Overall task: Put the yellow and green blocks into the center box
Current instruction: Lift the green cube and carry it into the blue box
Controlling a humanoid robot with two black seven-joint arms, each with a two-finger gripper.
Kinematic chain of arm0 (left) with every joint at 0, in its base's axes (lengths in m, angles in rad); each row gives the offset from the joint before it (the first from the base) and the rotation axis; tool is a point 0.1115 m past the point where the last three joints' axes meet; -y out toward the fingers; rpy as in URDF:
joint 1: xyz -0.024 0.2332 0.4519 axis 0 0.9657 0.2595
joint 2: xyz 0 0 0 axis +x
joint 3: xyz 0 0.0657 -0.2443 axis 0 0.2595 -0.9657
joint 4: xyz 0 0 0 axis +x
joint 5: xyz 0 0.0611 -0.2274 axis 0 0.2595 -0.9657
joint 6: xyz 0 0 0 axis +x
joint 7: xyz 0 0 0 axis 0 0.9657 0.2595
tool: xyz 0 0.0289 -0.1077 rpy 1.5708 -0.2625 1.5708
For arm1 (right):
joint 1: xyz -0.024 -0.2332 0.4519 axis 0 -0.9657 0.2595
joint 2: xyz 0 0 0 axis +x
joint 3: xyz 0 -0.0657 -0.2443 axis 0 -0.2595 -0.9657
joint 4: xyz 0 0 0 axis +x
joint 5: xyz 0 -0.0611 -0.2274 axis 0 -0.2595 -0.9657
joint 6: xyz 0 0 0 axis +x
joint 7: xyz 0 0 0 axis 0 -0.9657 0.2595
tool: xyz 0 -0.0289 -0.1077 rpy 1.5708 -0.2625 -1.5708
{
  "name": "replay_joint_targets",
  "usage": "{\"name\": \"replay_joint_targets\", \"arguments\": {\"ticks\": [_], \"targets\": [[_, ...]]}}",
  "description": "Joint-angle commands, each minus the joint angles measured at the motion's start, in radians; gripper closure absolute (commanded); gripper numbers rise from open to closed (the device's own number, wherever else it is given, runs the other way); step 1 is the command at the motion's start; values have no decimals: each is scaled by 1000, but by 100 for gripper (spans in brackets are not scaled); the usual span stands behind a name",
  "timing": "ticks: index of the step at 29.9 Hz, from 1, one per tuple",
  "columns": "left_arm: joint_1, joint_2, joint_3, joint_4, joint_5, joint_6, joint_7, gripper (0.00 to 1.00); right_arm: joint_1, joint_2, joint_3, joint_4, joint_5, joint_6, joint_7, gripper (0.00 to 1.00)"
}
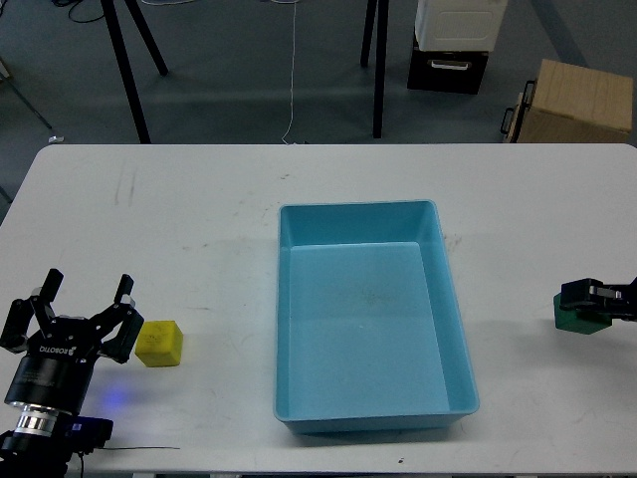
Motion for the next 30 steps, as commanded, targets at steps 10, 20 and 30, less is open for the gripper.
{"name": "replay_joint_targets", "arguments": {"ticks": [10,20,30], "targets": [[-8,4,-1,17,1,0,0,0,373,371,-352,-130,202,14,57,99],[-11,3,-1,28,1,0,0,0,364,577,-420,-216,223,-35,57,92],[-11,3,-1,28,1,0,0,0,317,606,-423,-216,217,-39,56,78]]}}
